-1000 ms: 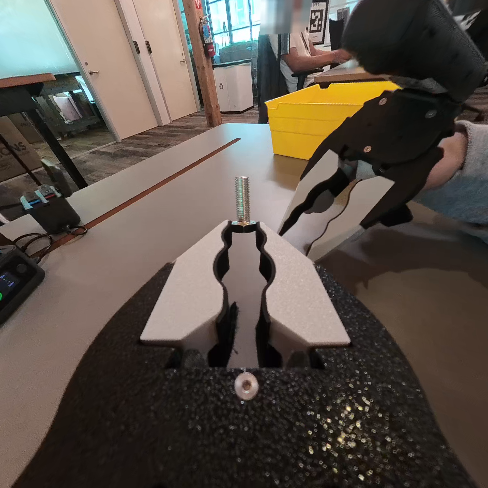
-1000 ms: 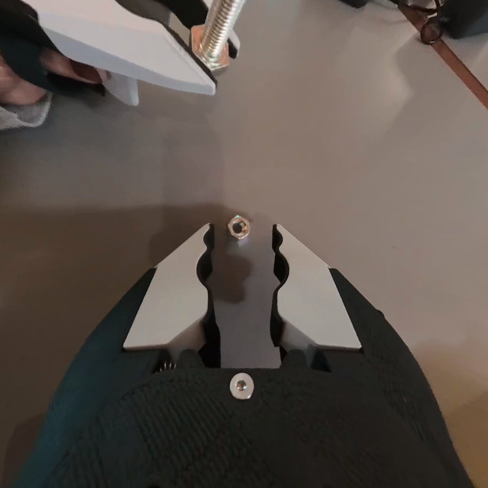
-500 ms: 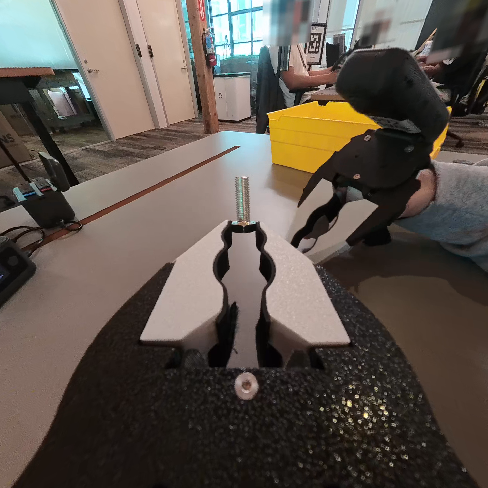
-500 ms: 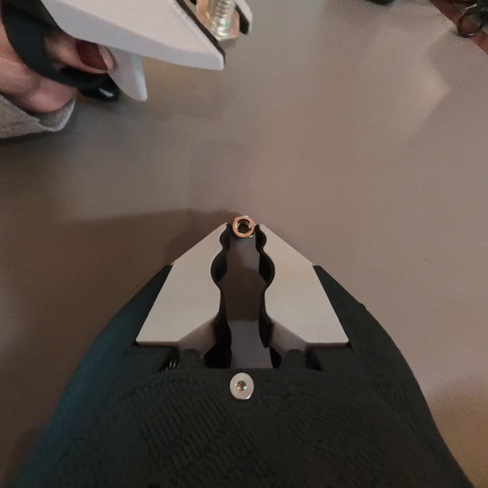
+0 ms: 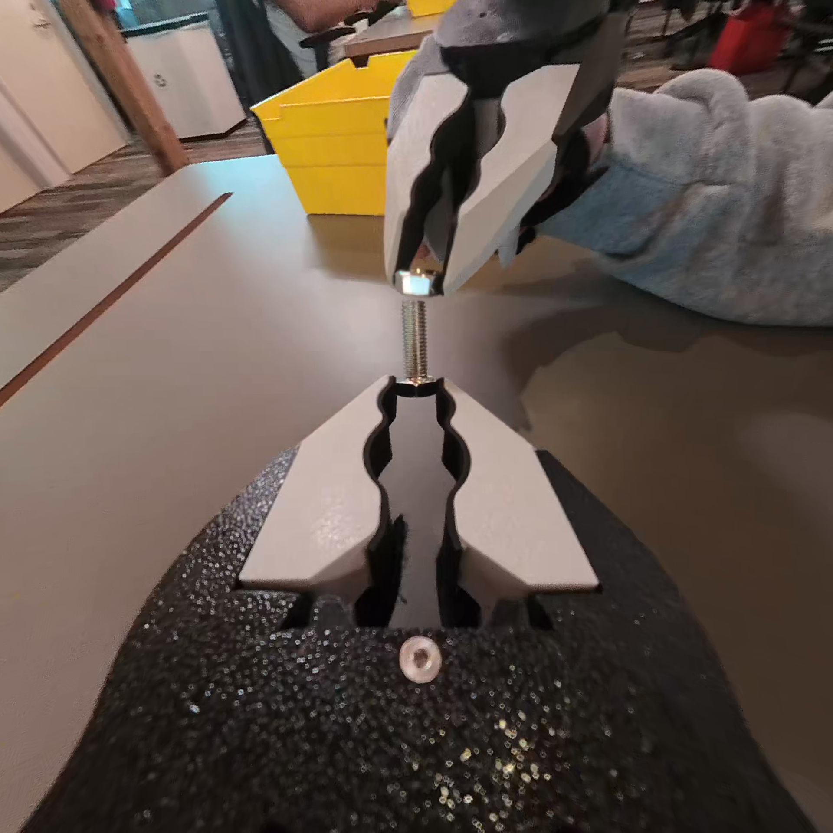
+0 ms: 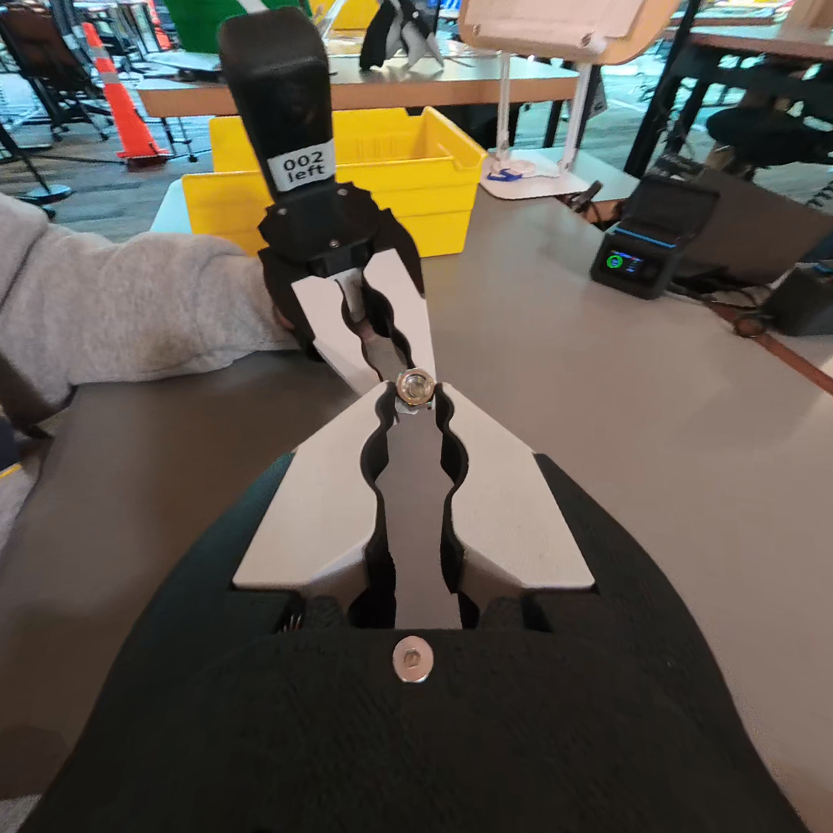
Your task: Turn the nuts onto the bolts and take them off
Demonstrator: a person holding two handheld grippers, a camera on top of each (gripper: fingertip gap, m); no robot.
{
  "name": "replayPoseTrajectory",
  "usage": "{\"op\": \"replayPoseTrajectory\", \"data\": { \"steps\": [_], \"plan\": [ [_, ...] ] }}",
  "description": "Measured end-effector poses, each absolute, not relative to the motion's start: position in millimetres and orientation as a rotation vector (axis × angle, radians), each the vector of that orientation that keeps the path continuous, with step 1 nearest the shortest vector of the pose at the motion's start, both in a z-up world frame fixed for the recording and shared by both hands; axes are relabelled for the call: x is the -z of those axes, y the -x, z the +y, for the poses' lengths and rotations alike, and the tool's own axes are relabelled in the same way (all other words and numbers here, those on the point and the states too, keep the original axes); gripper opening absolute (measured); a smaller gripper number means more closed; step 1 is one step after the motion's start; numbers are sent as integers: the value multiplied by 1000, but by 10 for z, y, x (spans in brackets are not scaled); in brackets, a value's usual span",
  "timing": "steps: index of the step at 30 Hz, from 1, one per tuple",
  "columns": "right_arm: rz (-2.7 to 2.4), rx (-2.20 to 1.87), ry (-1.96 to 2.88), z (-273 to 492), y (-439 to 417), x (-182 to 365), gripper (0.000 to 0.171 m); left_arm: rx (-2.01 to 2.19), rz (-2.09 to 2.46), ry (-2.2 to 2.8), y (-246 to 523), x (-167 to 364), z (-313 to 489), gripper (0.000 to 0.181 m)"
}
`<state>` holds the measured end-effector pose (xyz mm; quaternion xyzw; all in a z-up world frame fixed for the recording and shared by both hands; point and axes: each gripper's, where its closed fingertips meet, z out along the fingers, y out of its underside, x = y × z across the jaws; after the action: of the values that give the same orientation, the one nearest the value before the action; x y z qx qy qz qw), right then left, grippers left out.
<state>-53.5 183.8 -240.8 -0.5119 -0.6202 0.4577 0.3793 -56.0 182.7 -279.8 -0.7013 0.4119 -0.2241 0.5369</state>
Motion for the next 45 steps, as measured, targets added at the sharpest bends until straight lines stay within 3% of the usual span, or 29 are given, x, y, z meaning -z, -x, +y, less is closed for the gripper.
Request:
{"op": "replayPoseTrajectory", "data": {
  "steps": [10,16,19,37,45],
  "plan": [
    [-1770,-1274,1249,1627,489,2256,16,739,1019,1551,428,2631,1629,16],
    [-2080,-1405,1060,1271,448,1845,16,1272,969,1298,284,2188,1239,15],
    [-2111,-1385,1064,1273,521,1767,16,1306,926,1248,326,2102,1236,16],
    [-1549,-845,1730,1962,777,2103,16,546,658,1568,619,2455,2000,15],
    [-1456,-851,1696,1975,800,2080,16,571,635,1566,634,2442,2010,15]
  ]
}}
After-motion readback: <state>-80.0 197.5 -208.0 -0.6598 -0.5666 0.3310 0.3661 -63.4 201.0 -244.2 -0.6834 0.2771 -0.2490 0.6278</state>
